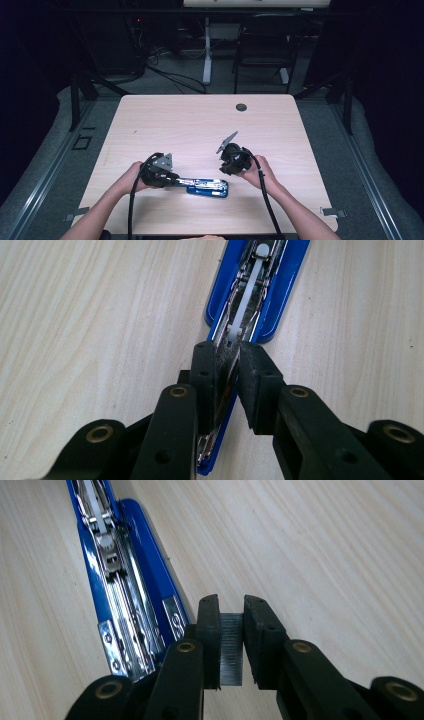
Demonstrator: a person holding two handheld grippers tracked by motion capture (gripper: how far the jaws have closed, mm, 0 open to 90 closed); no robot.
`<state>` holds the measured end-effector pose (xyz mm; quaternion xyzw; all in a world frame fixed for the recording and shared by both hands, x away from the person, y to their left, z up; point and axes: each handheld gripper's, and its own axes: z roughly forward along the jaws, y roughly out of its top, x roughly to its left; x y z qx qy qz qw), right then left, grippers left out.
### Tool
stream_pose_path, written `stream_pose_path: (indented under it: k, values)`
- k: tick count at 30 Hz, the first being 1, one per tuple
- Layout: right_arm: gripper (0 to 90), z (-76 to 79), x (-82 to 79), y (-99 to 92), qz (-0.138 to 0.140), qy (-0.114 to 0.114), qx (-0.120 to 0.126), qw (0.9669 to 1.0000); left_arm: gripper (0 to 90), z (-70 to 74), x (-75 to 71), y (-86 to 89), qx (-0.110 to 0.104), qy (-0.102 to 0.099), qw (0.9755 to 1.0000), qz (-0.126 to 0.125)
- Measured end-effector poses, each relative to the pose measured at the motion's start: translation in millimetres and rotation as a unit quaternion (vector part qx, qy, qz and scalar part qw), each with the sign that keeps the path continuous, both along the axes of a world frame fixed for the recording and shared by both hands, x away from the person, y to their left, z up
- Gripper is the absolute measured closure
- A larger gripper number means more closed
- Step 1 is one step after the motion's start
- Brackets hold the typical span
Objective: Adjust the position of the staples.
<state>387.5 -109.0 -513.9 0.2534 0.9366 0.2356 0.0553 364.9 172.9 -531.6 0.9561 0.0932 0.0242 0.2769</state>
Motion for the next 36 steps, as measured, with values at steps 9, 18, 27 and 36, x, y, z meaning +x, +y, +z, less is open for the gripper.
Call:
stream_pose_path:
  k: [9, 18, 27, 36]
  values:
    - [78.6, 1.8, 1.1, 22.1, 0.028, -0.017, 0.016, 0.9993, 77.2, 0.6, -0.8, 0.2, -0.003, -0.002, 1.0000, -0.002]
    - [78.6, 10.1, -14.1, 35.2, 0.092, -0.020, 0.044, 0.9946, 77.2, 1.1, -2.0, -0.5, 0.001, -0.008, 1.0000, -0.002]
    - [78.5, 4.0, -17.2, 36.7, 0.134, 0.001, 0.040, 0.9902, 77.2, 0.0, -2.6, -0.6, -0.004, -0.015, 0.9999, 0.003]
    - [78.5, -3.5, -18.3, 33.8, 0.147, 0.018, 0.023, 0.9887, 77.3, 0.1, -1.6, -0.6, -0.003, -0.014, 0.9999, 0.000]
